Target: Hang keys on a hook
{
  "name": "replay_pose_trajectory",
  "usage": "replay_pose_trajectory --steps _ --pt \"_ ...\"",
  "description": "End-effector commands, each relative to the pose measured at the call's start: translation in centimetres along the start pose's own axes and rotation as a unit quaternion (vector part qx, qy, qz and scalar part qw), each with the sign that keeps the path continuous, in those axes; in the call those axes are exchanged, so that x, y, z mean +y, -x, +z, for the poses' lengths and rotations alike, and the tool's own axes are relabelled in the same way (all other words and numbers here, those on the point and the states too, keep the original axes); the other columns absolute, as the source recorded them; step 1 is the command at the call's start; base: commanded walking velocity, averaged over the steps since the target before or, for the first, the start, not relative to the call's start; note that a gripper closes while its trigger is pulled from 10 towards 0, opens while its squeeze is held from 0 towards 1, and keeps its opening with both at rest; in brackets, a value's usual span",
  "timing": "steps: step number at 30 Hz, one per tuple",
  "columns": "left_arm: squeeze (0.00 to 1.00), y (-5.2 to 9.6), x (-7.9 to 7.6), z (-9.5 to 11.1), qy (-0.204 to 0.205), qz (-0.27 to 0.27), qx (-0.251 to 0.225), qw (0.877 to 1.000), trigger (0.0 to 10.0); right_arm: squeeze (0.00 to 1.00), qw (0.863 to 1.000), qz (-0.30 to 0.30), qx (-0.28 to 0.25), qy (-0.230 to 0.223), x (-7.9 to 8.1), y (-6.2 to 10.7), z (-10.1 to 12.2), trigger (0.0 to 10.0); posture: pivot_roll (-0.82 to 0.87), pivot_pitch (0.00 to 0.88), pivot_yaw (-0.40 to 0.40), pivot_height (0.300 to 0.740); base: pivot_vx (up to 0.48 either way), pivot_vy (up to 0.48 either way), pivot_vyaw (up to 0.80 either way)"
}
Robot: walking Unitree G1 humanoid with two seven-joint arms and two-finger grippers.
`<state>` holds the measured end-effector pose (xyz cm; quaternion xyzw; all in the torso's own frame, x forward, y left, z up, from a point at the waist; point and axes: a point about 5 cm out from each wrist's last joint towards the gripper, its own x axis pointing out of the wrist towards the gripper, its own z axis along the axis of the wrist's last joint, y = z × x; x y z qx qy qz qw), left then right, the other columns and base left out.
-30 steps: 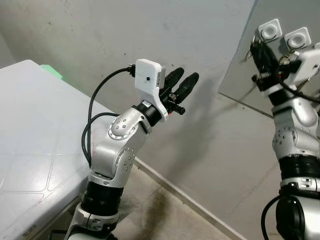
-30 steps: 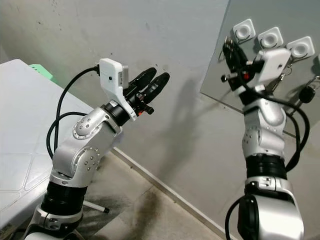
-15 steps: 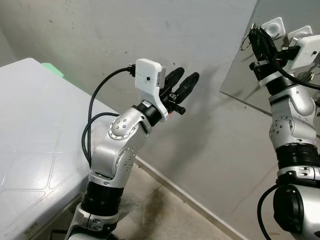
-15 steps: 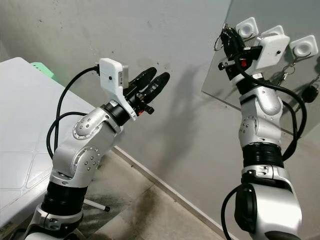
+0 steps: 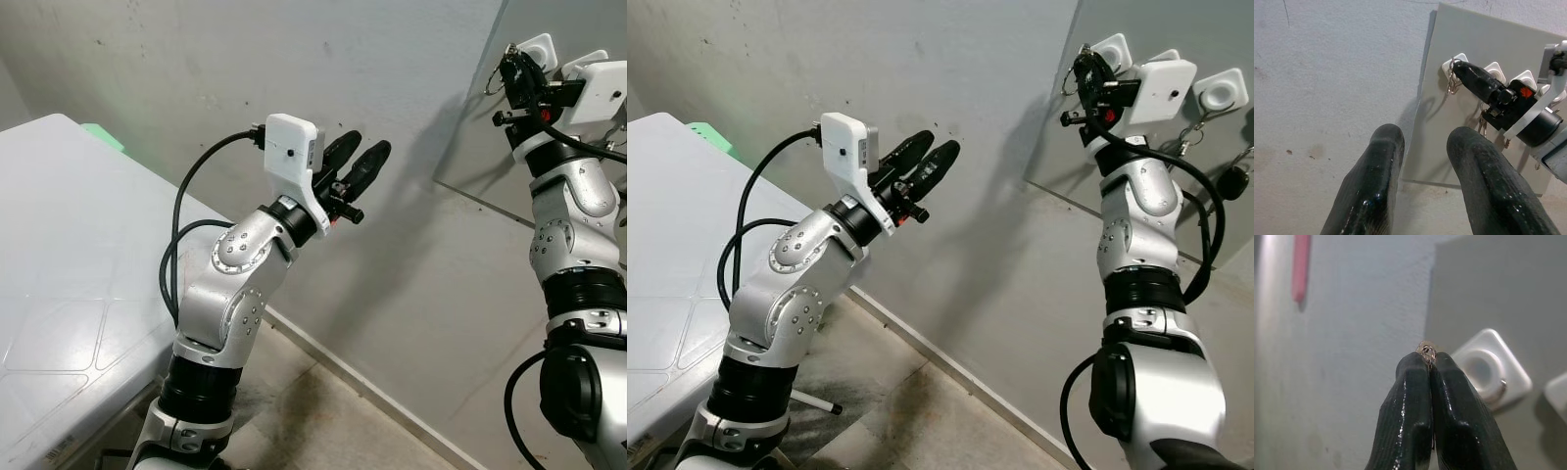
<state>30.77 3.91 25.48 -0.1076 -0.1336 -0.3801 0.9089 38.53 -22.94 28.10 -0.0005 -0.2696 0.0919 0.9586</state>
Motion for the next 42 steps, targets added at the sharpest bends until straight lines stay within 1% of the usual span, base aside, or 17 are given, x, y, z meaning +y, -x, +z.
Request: replay_pose_trajectory --steps 1,10,11,14,19,23,30,34,38,39,42 --pt "0.00 -0.2 -0.5 0.5 -0.004 -0.009 -0.008 1.000 10.0 0.00 1.000 -0.015 -0.011 0.014 -0.9 -0.3 0.9 10.0 0.13 0.020 -0.048 0.736 0.000 0.000 0.00" --pt "0.00 -0.1 -0.5 0.6 -0.003 -0.010 -0.008 1.000 10.0 0.00 0.999 -0.044 0.002 0.030 -2.1 0.1 0.8 10.0 0.13 0.022 -0.045 0.736 0.000 0.000 0.00" --pt "0.00 -0.2 -0.6 0.6 -0.003 -0.011 -0.007 1.000 10.0 0.00 0.998 -0.052 0.003 0.030 -2.5 0.3 0.8 10.0 0.13 0.022 -0.043 0.736 0.000 0.000 0.00" --pt "0.00 -0.2 -0.5 0.6 -0.002 -0.011 -0.008 1.000 10.0 0.00 0.998 -0.053 0.004 0.032 -2.7 0.4 0.8 10.0 0.13 0.023 -0.041 0.736 0.000 0.000 0.00" --pt "0.00 -0.2 -0.5 0.6 -0.003 -0.012 -0.008 1.000 10.0 0.00 0.998 -0.042 0.000 0.040 -2.7 0.8 0.7 10.0 0.13 0.021 -0.040 0.736 0.000 0.000 0.00" --pt "0.00 -0.2 -0.5 0.6 -0.003 -0.011 -0.009 1.000 10.0 0.00 0.999 -0.032 -0.006 0.037 -2.7 1.0 0.7 10.0 0.13 0.017 -0.039 0.736 0.000 0.000 0.00" --pt "0.00 -0.2 -0.5 0.6 -0.004 -0.012 -0.009 1.000 10.0 0.00 0.999 -0.010 -0.017 0.047 -2.6 1.8 0.4 10.0 0.13 0.011 -0.038 0.736 0.000 0.000 0.00" --pt "0.00 -0.3 -0.5 0.6 -0.003 -0.013 -0.009 1.000 10.0 0.00 0.998 0.009 -0.013 0.064 -2.4 2.4 0.1 10.0 0.13 0.010 -0.034 0.736 0.000 0.000 0.00" --pt "0.00 -0.3 -0.5 0.6 -0.003 -0.015 -0.010 1.000 10.0 0.00 0.997 0.017 -0.012 0.080 -2.3 2.5 0.1 10.0 0.12 0.006 -0.031 0.736 0.000 0.000 0.00" --pt "0.00 -0.3 -0.5 0.6 -0.003 -0.015 -0.010 1.000 10.0 0.00 0.994 0.031 -0.011 0.104 -2.0 2.5 0.2 10.0 0.12 0.004 -0.029 0.736 0.000 0.000 0.00" --pt "0.00 -0.4 -0.5 0.7 -0.003 -0.017 -0.010 1.000 10.0 0.00 0.990 0.042 -0.009 0.131 -1.7 2.5 0.1 10.0 0.12 0.004 -0.028 0.736 0.000 0.000 0.00"
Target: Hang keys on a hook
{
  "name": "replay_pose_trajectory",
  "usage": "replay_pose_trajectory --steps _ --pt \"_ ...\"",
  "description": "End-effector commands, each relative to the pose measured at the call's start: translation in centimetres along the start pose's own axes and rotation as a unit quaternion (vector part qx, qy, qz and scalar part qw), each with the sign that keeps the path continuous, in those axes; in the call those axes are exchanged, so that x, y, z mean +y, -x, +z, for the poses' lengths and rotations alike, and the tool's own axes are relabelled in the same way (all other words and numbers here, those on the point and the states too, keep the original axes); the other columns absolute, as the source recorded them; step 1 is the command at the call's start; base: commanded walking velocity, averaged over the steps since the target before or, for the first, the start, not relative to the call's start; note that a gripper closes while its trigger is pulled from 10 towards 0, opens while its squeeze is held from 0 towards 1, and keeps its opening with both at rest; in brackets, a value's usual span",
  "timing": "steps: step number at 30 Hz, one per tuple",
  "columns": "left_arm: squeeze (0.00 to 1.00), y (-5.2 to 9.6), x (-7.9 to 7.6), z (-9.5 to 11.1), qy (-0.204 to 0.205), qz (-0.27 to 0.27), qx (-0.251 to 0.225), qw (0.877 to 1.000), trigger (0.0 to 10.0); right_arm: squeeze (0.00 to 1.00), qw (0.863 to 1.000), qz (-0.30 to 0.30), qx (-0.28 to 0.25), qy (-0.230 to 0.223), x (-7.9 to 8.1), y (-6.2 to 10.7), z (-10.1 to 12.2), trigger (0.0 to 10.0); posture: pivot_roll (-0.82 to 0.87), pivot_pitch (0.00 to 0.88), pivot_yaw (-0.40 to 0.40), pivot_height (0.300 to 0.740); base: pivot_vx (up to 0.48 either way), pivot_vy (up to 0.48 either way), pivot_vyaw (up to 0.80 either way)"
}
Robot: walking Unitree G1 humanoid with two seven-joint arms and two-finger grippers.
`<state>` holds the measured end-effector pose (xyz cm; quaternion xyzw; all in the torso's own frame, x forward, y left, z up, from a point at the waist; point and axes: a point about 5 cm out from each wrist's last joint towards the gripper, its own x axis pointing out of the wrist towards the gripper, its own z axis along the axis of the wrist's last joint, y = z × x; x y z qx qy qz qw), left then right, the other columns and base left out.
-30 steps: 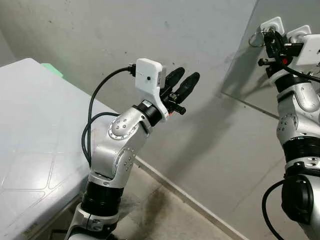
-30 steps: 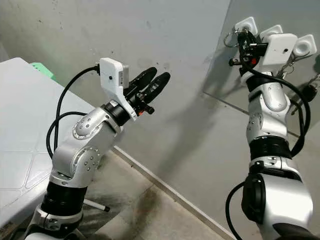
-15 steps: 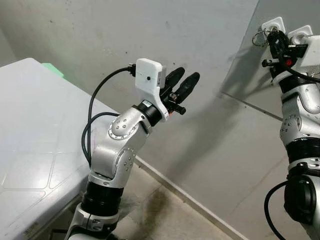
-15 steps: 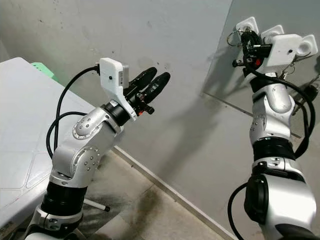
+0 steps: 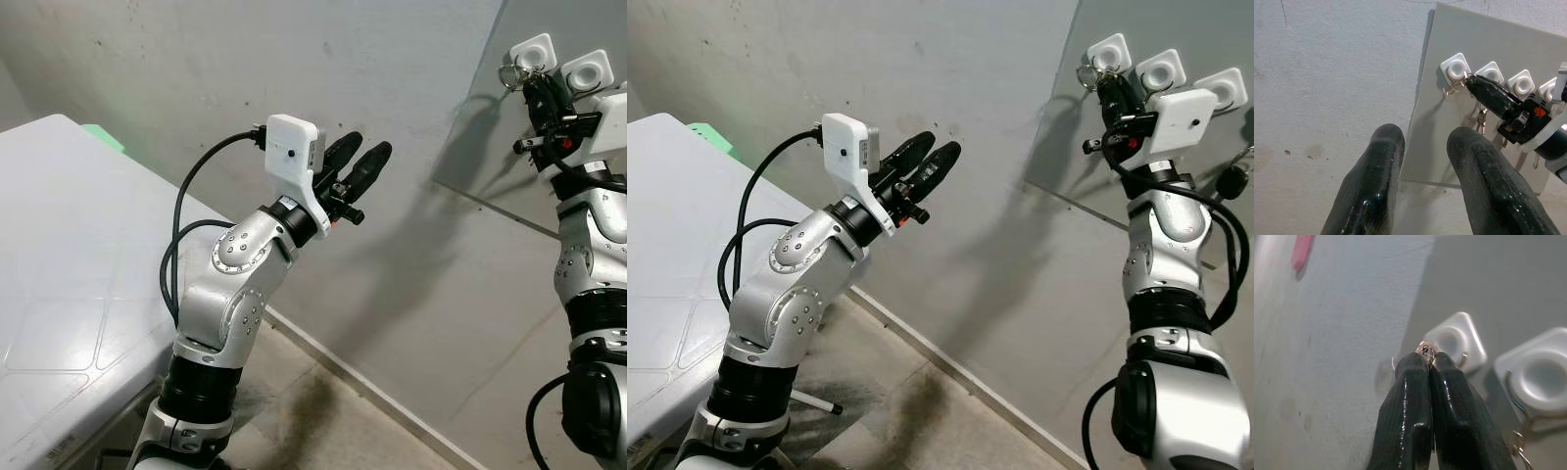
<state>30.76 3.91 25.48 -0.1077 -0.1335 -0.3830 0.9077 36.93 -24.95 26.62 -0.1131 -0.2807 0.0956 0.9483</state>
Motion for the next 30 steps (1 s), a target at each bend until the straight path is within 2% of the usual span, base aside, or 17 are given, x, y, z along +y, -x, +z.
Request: replay_pose_trajectory --steps 1,4,9,16,22,28,30 --pt "0.00 -0.4 -0.5 0.7 -0.004 -0.014 -0.010 1.000 10.0 0.00 1.000 0.007 -0.006 0.024 -0.2 0.0 0.4 10.0 0.12 0.004 -0.028 0.736 0.000 0.000 0.00" --pt "0.00 -0.4 -0.5 0.7 -0.004 -0.013 -0.011 1.000 10.0 0.00 0.998 0.021 0.004 0.061 0.0 0.1 0.3 10.0 0.12 0.006 -0.029 0.736 0.000 0.000 0.00" --pt "0.00 -0.3 -0.4 0.7 -0.005 -0.011 -0.011 1.000 10.0 0.00 0.998 0.019 0.011 0.059 0.0 0.2 0.0 10.0 0.12 0.007 -0.031 0.736 0.000 0.000 0.00" --pt "0.00 -0.2 -0.4 0.7 -0.006 -0.007 -0.011 1.000 10.0 0.00 0.999 0.002 0.031 0.037 -0.1 0.6 -1.0 10.0 0.13 0.010 -0.036 0.736 0.000 0.000 0.00" --pt "0.00 -0.2 -0.3 0.8 -0.006 -0.006 -0.011 1.000 10.0 0.00 0.998 -0.049 0.032 -0.014 -1.0 0.7 -1.2 10.0 0.13 0.012 -0.034 0.736 0.000 0.000 0.00" --pt "0.00 -0.3 -0.2 0.8 -0.005 -0.006 -0.011 1.000 10.0 0.00 0.996 -0.076 0.036 -0.032 -1.6 0.7 -1.3 10.0 0.13 0.008 -0.033 0.736 0.000 0.000 0.00" --pt "0.00 -0.3 -0.3 0.9 -0.006 -0.007 -0.012 1.000 10.0 0.00 0.997 -0.070 0.033 -0.022 -1.6 0.6 -1.2 10.0 0.13 0.011 -0.033 0.736 0.000 0.000 0.00"
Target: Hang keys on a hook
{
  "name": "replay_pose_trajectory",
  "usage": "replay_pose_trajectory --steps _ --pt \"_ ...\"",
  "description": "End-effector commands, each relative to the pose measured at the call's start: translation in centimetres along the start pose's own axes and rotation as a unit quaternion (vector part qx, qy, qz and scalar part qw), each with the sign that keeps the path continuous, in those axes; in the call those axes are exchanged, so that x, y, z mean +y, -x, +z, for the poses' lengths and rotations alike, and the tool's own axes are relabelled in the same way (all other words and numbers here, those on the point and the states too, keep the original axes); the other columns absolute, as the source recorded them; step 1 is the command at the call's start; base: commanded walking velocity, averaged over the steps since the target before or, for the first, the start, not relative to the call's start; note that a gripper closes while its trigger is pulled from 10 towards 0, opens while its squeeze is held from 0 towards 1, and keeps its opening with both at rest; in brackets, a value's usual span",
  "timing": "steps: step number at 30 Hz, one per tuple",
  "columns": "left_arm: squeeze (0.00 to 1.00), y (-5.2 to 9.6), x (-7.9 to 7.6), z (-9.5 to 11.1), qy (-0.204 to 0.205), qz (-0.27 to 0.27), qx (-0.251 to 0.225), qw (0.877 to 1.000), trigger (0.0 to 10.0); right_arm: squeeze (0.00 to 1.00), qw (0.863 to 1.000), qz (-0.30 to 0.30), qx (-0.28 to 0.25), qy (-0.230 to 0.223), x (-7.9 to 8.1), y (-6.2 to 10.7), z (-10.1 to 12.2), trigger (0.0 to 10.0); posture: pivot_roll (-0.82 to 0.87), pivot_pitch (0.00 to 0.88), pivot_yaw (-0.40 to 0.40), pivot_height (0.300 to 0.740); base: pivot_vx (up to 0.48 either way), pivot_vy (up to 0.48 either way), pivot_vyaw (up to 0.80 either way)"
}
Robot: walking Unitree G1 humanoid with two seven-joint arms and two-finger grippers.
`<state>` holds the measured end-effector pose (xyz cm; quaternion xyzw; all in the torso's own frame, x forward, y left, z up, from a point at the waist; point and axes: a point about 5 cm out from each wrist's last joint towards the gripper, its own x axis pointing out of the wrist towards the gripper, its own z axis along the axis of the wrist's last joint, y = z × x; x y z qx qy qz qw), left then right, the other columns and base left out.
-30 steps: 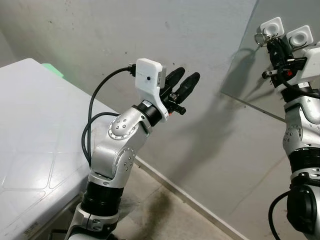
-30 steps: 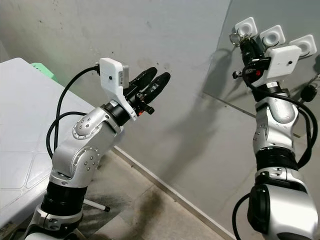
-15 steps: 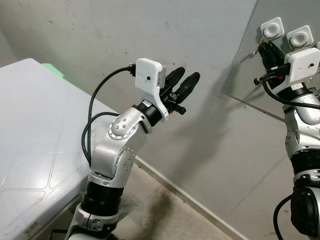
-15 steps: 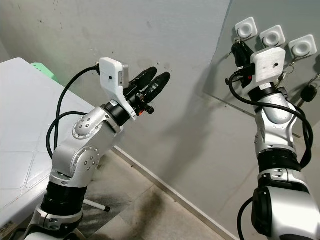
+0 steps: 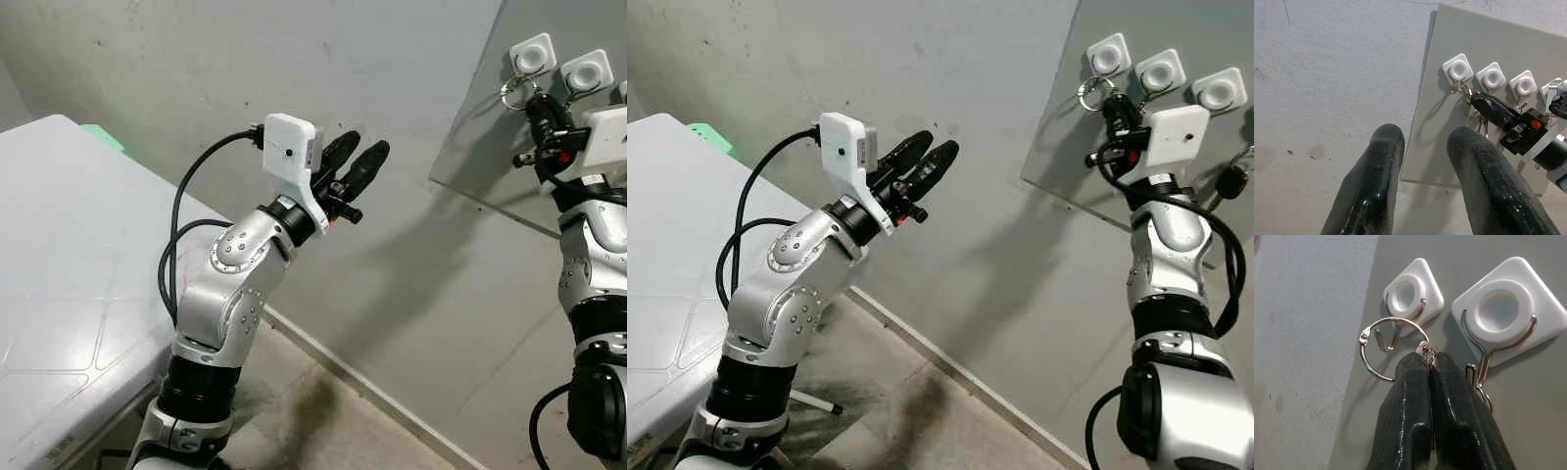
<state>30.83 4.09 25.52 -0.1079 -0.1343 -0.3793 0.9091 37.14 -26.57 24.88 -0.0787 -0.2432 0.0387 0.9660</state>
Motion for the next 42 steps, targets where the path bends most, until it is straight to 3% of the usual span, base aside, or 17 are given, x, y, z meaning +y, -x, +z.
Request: replay_pose_trajectory --steps 1,14,36,37,38,39,42 --pt "0.00 -0.4 -0.5 0.8 -0.005 -0.011 -0.011 1.000 10.0 0.00 1.000 -0.007 -0.012 0.001 -0.3 -0.5 0.7 10.0 0.13 0.011 -0.033 0.736 0.000 0.000 0.00" --pt "0.00 -0.2 -0.4 0.7 -0.005 -0.007 -0.010 1.000 10.0 0.00 0.997 0.046 -0.036 0.051 1.1 -0.6 1.4 10.0 0.13 0.018 -0.034 0.736 0.000 0.000 0.00" --pt "0.00 -0.2 -0.3 0.9 -0.006 -0.005 -0.013 1.000 10.0 0.00 0.998 0.051 -0.002 0.036 1.0 -0.1 0.1 10.0 0.14 0.023 -0.038 0.736 0.000 0.000 0.00" --pt "0.00 -0.2 -0.3 0.9 -0.006 -0.005 -0.013 1.000 10.0 0.30 0.998 0.053 0.002 0.031 1.1 -0.1 0.0 10.0 0.14 0.023 -0.038 0.736 0.000 0.000 0.00" --pt "0.00 -0.2 -0.3 0.9 -0.006 -0.005 -0.013 1.000 10.0 0.30 0.998 0.053 0.004 0.029 1.1 -0.1 0.0 10.0 0.14 0.023 -0.038 0.736 0.000 0.000 0.00" --pt "0.00 -0.2 -0.4 0.9 -0.006 -0.005 -0.013 1.000 10.0 1.00 0.998 0.054 0.004 0.028 1.1 -0.1 -0.1 10.0 0.14 0.023 -0.038 0.736 0.000 0.000 0.00" --pt "0.00 -0.2 -0.4 0.9 -0.007 -0.005 -0.013 1.000 10.0 1.00 0.998 0.053 0.005 0.028 1.0 0.0 -0.1 10.0 0.13 0.025 -0.036 0.736 0.000 0.000 0.00"
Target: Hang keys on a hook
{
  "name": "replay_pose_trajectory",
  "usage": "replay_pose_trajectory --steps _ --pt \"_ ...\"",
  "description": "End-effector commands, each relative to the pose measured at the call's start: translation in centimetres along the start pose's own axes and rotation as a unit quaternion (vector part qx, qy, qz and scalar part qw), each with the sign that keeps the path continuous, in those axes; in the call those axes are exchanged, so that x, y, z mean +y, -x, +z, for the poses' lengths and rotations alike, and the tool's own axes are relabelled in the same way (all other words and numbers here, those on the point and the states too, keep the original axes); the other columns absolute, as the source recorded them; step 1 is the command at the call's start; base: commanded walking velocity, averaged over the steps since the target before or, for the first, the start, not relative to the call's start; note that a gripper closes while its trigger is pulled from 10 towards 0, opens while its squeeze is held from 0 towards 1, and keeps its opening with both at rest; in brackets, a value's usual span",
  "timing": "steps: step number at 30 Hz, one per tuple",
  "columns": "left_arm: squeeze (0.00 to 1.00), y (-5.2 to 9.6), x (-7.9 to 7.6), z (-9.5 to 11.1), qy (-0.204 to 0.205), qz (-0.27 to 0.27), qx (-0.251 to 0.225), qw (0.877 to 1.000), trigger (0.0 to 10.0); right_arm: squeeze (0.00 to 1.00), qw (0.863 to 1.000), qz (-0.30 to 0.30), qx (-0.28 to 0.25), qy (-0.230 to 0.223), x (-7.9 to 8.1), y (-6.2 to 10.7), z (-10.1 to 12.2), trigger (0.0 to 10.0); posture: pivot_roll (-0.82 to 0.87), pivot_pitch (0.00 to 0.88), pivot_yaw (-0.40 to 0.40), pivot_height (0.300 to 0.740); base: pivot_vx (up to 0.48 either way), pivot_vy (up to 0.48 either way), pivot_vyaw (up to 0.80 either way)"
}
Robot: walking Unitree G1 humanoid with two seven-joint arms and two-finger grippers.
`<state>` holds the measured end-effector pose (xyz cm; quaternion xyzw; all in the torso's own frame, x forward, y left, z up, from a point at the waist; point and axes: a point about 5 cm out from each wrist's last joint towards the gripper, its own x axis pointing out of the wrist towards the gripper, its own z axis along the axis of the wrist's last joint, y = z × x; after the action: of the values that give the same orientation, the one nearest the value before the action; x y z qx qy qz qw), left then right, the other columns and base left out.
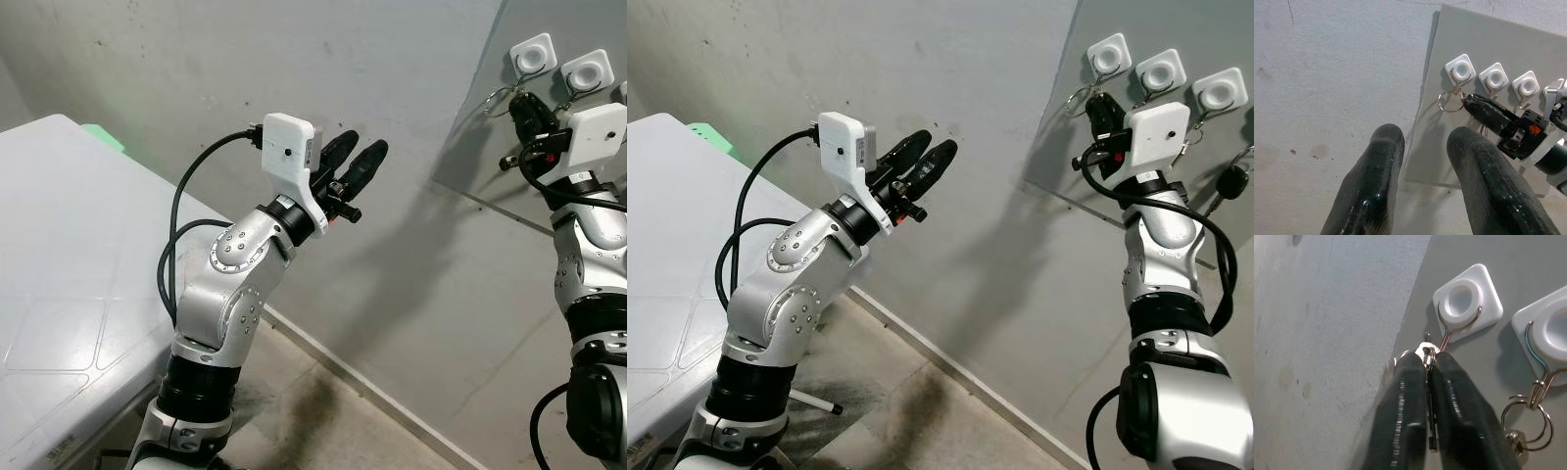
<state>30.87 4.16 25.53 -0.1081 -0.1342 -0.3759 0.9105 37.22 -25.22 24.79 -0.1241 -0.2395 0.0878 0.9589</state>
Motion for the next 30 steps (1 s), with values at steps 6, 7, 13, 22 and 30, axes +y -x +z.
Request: replay_pose_trajectory --steps 6,7,13,22,30 --pt "0.00 -0.2 -0.4 0.9 -0.007 -0.009 -0.012 1.000 10.0 1.00 1.000 0.000 0.007 -0.005 -0.2 0.2 -0.3 10.0 0.13 0.025 -0.036 0.736 0.000 0.000 0.00" --pt "0.00 -0.2 -0.4 0.9 -0.008 -0.009 -0.013 1.000 10.0 1.00 1.000 0.000 0.008 -0.003 -0.2 0.3 -0.3 10.0 0.14 0.024 -0.036 0.736 0.000 0.000 0.00" --pt "0.00 -0.2 -0.2 0.8 -0.008 -0.005 -0.011 1.000 10.0 1.00 1.000 0.009 0.011 -0.010 0.2 0.5 -0.7 10.0 0.14 0.023 -0.038 0.736 0.000 0.000 0.00" --pt "0.00 1.5 1.7 -2.6 -0.018 0.048 0.029 0.998 10.0 1.00 0.996 0.055 0.052 -0.047 3.8 3.4 -4.2 10.0 0.13 0.014 -0.040 0.736 0.000 0.000 0.00" --pt "0.00 3.8 3.3 -6.5 -0.036 0.100 0.074 0.992 10.0 1.00 0.987 0.086 0.116 -0.076 7.4 7.1 -7.7 10.0 0.13 0.004 -0.040 0.736 0.000 0.000 0.00"
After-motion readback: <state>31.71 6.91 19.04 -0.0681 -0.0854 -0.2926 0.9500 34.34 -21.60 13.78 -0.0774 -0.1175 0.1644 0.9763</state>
